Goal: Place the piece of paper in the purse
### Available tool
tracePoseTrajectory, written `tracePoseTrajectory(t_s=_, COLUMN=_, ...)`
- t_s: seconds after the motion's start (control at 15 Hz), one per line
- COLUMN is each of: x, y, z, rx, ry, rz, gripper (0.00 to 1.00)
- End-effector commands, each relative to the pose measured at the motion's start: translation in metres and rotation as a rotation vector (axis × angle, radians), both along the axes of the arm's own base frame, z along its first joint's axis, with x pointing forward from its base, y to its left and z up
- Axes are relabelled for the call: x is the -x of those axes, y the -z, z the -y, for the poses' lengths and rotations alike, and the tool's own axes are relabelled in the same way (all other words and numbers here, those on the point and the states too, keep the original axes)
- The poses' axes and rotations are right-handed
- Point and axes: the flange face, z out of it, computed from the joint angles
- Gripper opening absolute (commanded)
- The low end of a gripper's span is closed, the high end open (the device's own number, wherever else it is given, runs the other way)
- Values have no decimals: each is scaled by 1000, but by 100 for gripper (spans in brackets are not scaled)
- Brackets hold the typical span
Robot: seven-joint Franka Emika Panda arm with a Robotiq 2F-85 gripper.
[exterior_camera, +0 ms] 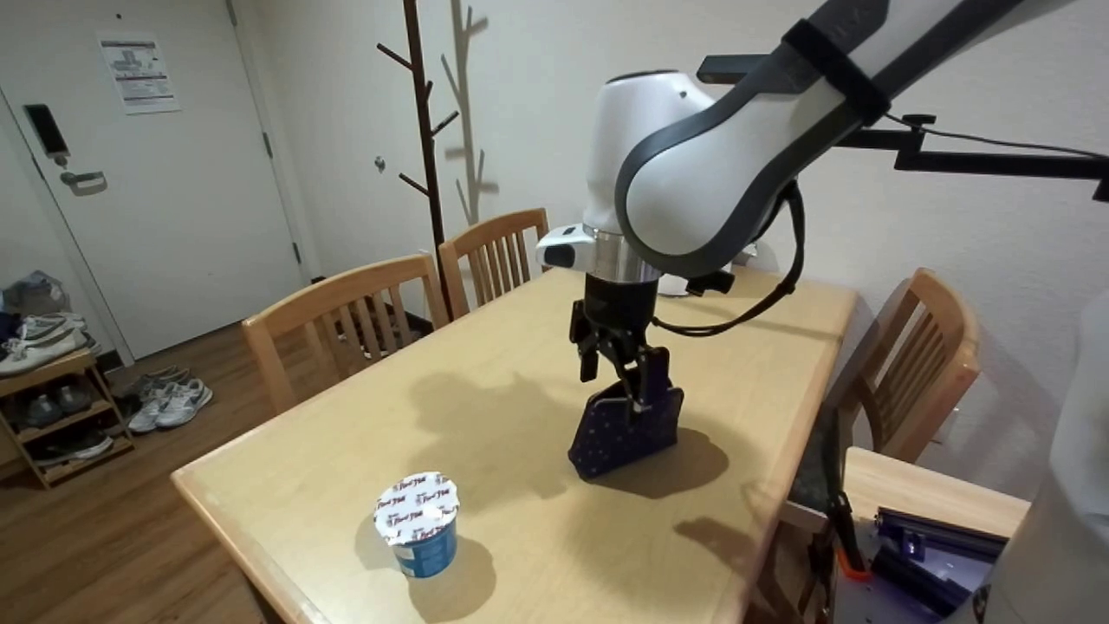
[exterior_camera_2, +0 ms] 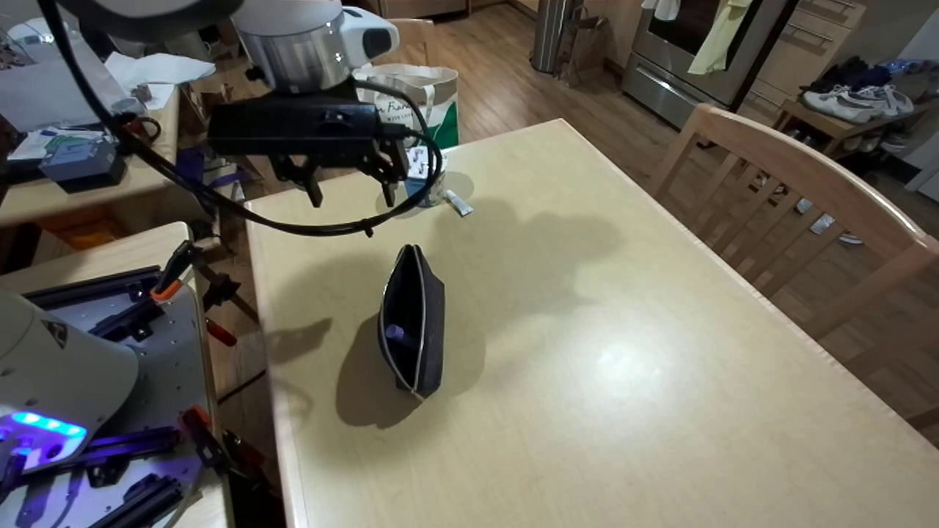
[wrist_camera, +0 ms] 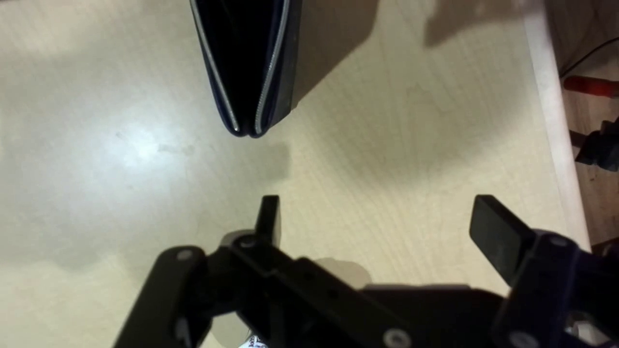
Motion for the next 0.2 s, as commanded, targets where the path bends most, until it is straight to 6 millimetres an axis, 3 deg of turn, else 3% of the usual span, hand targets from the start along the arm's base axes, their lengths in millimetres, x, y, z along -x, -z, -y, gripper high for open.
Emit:
tracePoseTrajectory(t_s=0.0, x=0, y=0, z=0, rx=0, ry=0, rz=-1, gripper=100)
tracePoseTrajectory(t_s=0.13, x=0, y=0, z=0, rx=0, ry=0, rz=0, gripper=100)
